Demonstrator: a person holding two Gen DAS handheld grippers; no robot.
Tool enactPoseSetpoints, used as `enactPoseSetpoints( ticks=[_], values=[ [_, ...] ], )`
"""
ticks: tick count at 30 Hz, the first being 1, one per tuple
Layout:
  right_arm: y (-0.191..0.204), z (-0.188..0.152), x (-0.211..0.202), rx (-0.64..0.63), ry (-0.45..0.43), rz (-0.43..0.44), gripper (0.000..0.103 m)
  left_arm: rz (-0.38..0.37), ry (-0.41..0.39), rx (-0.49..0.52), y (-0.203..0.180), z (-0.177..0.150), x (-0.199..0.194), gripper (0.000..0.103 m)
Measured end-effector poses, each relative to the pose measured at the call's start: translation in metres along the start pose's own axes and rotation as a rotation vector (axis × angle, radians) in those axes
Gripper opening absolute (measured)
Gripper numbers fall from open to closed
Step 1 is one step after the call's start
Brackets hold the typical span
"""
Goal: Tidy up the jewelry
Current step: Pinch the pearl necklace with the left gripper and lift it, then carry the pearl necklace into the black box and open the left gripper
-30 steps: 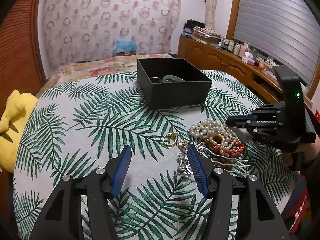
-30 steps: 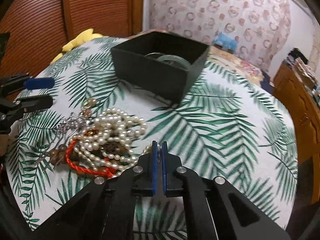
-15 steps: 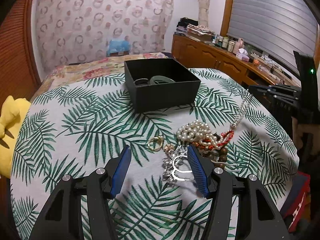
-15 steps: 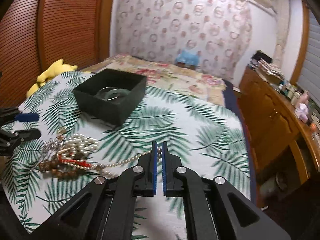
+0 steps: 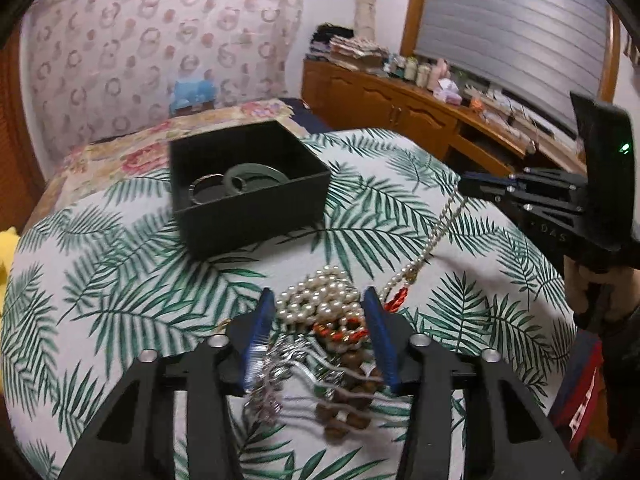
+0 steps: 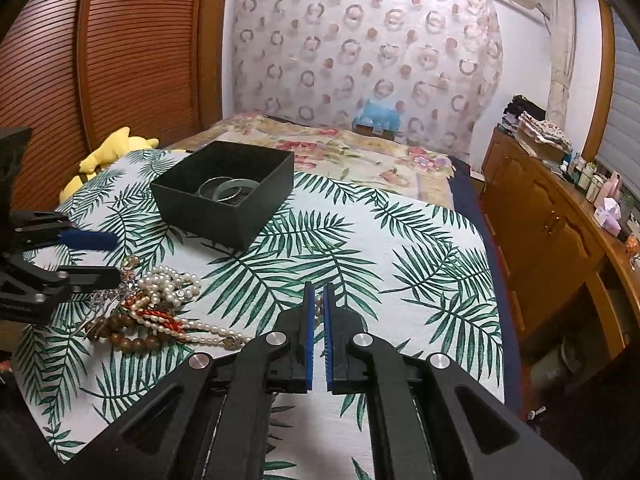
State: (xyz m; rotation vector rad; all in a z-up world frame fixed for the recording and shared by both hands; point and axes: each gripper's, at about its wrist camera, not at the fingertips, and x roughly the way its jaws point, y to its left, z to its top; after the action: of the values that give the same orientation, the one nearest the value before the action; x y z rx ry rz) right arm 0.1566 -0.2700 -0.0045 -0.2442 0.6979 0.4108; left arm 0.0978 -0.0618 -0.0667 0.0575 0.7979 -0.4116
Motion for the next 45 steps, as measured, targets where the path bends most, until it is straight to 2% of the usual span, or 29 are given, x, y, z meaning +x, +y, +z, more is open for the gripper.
enactPoseSetpoints(
  ticks=[3, 8, 11, 14, 17, 24, 34, 45],
  values=[
    [0.001, 0.001, -0.002, -0.001, -0.003, 0.005, 0.005, -0.001, 0.022, 0.021, -0.005, 0.003, 0.009, 0.031],
    [0.001, 0.001, -0.005, 0.005, -0.007, 0.017, 0.005, -0.003, 0.062, 0.052, -0.012, 0.002, 0.024, 0.030],
    [0.003, 0.002, -0.007, 0.005, -0.013, 0.027, 0.005, 0.008, 0.071, 0.050, -0.011, 0.004, 0.029, 0.007],
    [0.007, 0.008, -0.012, -0.002, -0.027, 0.038, 0.005, -0.011, 0.008, 0.028, -0.007, 0.007, 0.015, 0.007],
    [0.013, 0.018, -0.021, -0.015, -0.055, 0.050, 0.005, 0.002, -0.038, 0.019, -0.006, 0.014, -0.004, 0.007],
    [0.020, 0.054, -0.053, -0.037, -0.143, 0.065, 0.005, 0.013, -0.116, 0.018, -0.002, 0.036, -0.042, 0.007],
    [0.023, 0.094, -0.086, -0.071, -0.233, 0.062, 0.005, 0.023, -0.192, 0.021, 0.004, 0.058, -0.081, 0.007],
    [0.022, 0.112, -0.087, -0.075, -0.248, 0.059, 0.005, 0.037, -0.243, 0.021, 0.011, 0.081, -0.104, 0.007]
  ],
)
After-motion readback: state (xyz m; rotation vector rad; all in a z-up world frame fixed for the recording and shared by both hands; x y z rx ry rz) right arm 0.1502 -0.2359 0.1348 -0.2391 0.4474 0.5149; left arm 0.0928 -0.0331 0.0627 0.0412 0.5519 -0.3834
